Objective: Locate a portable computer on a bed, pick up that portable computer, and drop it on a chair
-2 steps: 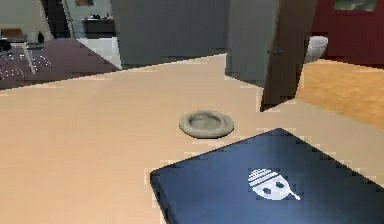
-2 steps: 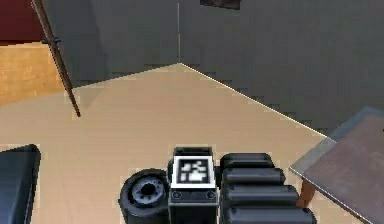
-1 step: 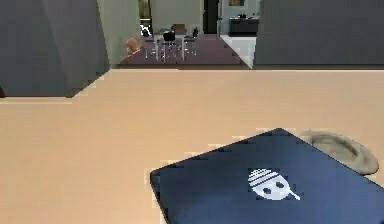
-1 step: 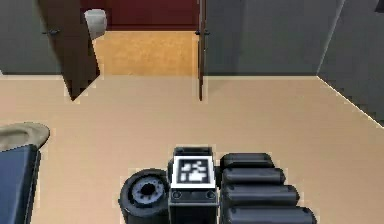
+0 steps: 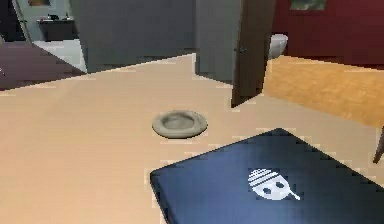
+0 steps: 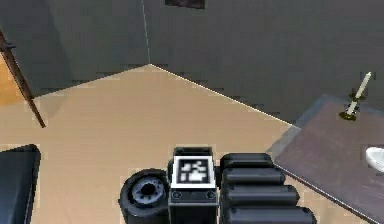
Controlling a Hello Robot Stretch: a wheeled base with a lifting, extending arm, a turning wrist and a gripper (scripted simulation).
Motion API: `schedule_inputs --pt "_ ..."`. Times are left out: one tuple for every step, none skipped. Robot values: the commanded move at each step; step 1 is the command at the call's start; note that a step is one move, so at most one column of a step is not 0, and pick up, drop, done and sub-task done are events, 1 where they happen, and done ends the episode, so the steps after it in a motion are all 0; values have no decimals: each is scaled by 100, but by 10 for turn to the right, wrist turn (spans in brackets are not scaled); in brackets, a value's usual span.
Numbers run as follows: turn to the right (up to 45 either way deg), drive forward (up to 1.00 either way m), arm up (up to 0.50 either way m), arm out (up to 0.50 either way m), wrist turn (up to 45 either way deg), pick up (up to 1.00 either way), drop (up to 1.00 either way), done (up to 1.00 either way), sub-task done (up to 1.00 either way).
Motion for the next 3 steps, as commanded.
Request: schedule_inputs --pt "450 0 0 0 0 0 0 0 0" --pt "330 0 0 0 0 0 0 0 0" --pt "0 0 0 48 0 0 0 0 0"
